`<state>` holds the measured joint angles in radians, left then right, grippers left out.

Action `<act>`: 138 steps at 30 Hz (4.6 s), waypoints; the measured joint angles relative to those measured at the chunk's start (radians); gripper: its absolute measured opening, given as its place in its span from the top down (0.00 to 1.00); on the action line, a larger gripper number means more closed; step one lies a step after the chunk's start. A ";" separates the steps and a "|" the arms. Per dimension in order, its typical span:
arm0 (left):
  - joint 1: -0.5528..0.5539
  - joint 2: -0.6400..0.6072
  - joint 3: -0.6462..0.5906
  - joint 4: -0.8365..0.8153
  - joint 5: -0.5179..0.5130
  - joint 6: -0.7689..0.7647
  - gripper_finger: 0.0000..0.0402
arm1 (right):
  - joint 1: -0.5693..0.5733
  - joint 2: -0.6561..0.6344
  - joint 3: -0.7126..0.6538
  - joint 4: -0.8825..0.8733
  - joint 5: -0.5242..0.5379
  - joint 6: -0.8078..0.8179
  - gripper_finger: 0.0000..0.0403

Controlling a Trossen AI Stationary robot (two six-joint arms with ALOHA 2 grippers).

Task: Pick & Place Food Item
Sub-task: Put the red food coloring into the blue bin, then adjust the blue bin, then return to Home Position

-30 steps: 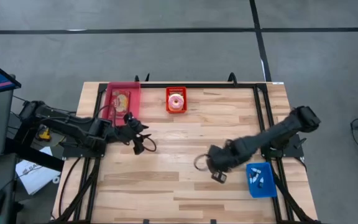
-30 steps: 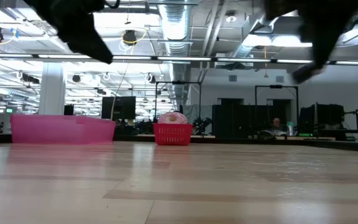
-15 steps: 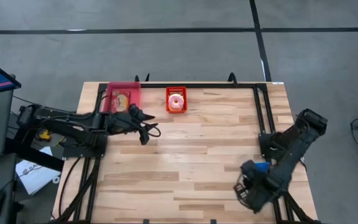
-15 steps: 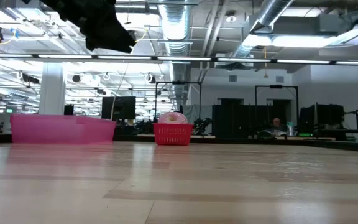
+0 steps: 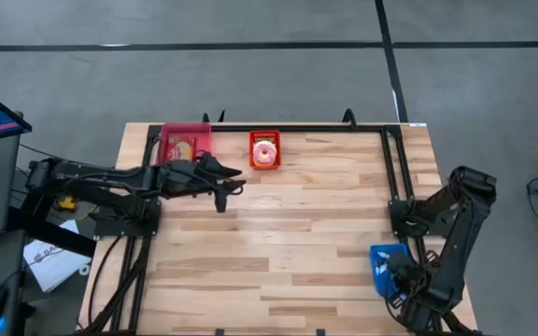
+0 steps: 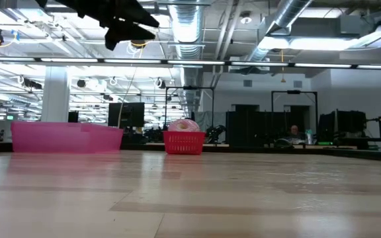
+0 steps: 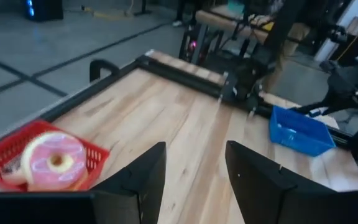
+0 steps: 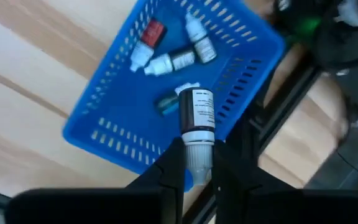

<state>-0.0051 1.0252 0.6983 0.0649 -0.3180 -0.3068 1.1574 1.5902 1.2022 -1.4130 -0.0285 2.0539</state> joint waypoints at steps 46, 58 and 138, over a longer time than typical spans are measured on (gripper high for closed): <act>-0.022 0.052 -0.001 0.040 -0.003 -0.124 0.59 | -0.089 -0.233 -0.287 0.185 0.240 -0.053 0.73; -0.022 0.052 -0.001 0.021 0.000 -0.125 0.59 | -0.464 -0.154 -0.311 0.275 0.207 -0.453 0.98; -0.021 0.051 0.000 0.021 -0.004 -0.146 0.59 | -0.341 -0.040 -0.239 0.493 0.135 -0.457 1.00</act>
<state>-0.0265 1.0763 0.6979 0.0864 -0.3218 -0.4530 0.8161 1.5501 0.9634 -0.9197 0.1063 1.5969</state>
